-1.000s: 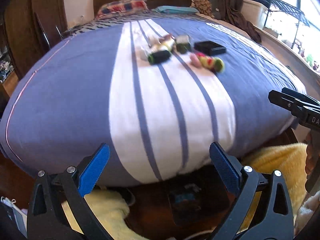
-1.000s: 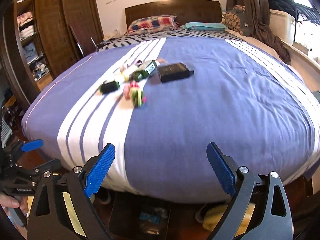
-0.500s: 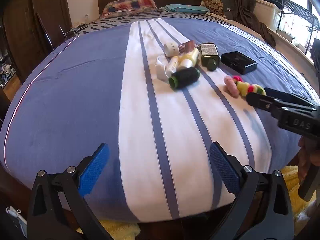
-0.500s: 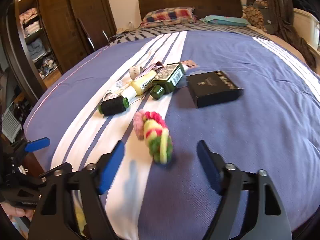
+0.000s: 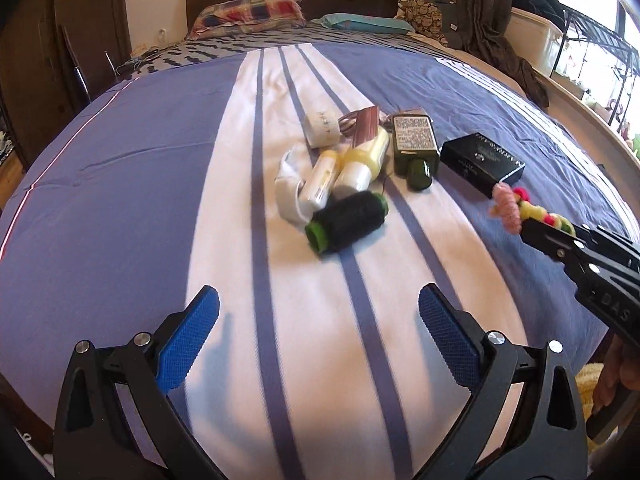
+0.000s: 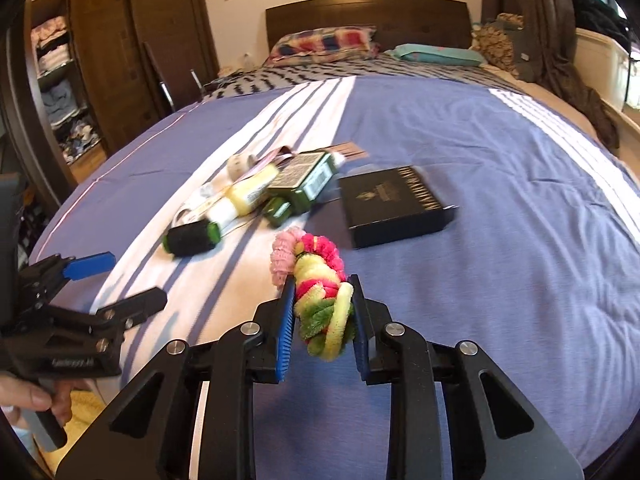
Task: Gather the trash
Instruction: 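Grasp the black thread spool with the left tool while the right holds the hair ties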
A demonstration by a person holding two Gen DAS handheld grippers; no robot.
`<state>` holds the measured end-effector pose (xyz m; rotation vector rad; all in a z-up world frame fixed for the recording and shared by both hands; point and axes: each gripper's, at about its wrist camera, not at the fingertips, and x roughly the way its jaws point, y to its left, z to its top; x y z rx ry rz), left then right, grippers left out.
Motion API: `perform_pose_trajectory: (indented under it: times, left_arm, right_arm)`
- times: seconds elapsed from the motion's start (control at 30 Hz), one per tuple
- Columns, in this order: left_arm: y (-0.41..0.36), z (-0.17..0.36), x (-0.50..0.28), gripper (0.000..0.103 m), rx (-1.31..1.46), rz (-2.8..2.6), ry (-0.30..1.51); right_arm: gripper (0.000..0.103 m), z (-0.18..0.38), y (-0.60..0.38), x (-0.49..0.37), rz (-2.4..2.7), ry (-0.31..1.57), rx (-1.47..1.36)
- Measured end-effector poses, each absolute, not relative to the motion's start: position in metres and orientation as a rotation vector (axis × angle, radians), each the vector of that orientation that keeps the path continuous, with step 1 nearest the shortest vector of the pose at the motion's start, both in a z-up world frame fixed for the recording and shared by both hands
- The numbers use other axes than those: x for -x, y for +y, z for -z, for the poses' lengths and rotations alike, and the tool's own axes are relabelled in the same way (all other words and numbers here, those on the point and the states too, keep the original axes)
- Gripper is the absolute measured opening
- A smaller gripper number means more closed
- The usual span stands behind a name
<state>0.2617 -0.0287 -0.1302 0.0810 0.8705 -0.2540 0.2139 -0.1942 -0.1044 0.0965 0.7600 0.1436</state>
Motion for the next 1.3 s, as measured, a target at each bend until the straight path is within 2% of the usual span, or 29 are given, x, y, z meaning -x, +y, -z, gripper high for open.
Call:
perform_pose_trajectory:
  times: [0.17, 0.27, 0.37, 0.57, 0.6, 0.63, 0.73, 0.83, 0.9, 1.3]
  left_arm:
    - [-0.040, 0.133, -0.282, 0.094, -0.045, 0.279, 0.879]
    - [-0.044, 0.136, -0.294, 0.089, -0.031, 0.276, 0.882]
    - [-0.046, 0.142, -0.306, 0.078, -0.018, 0.271, 0.910]
    - [-0.052, 0.144, -0.322, 0.076, -0.016, 0.252, 0.910]
    - [-0.052, 0.144, -0.325, 0.072, -0.015, 0.247, 0.910]
    - [-0.052, 0.144, -0.327, 0.063, -0.015, 0.245, 0.911]
    - [-0.051, 0.142, -0.330, 0.051, -0.011, 0.247, 0.918]
    - [-0.049, 0.139, -0.322, 0.051, -0.015, 0.251, 0.922]
    - [-0.047, 0.138, -0.313, 0.047, -0.013, 0.258, 0.924]
    - [-0.037, 0.122, -0.224, 0.047, -0.017, 0.300, 0.889]
  right_arm:
    - [0.026, 0.101, -0.209, -0.209, -0.127, 0.741, -0.116]
    - [0.026, 0.100, -0.212, -0.210, -0.127, 0.734, -0.114]
    - [0.026, 0.100, -0.212, -0.213, -0.126, 0.735, -0.103]
    - [0.026, 0.098, -0.213, -0.217, -0.139, 0.727, -0.099]
    - [0.026, 0.098, -0.214, -0.217, -0.139, 0.726, -0.099]
    - [0.026, 0.097, -0.214, -0.217, -0.138, 0.724, -0.100]
    - [0.026, 0.095, -0.216, -0.214, -0.128, 0.715, -0.098]
    - [0.026, 0.090, -0.218, -0.209, -0.122, 0.706, -0.097]
    - [0.026, 0.088, -0.218, -0.205, -0.119, 0.702, -0.093]
    - [0.026, 0.078, -0.204, -0.152, -0.134, 0.698, -0.067]
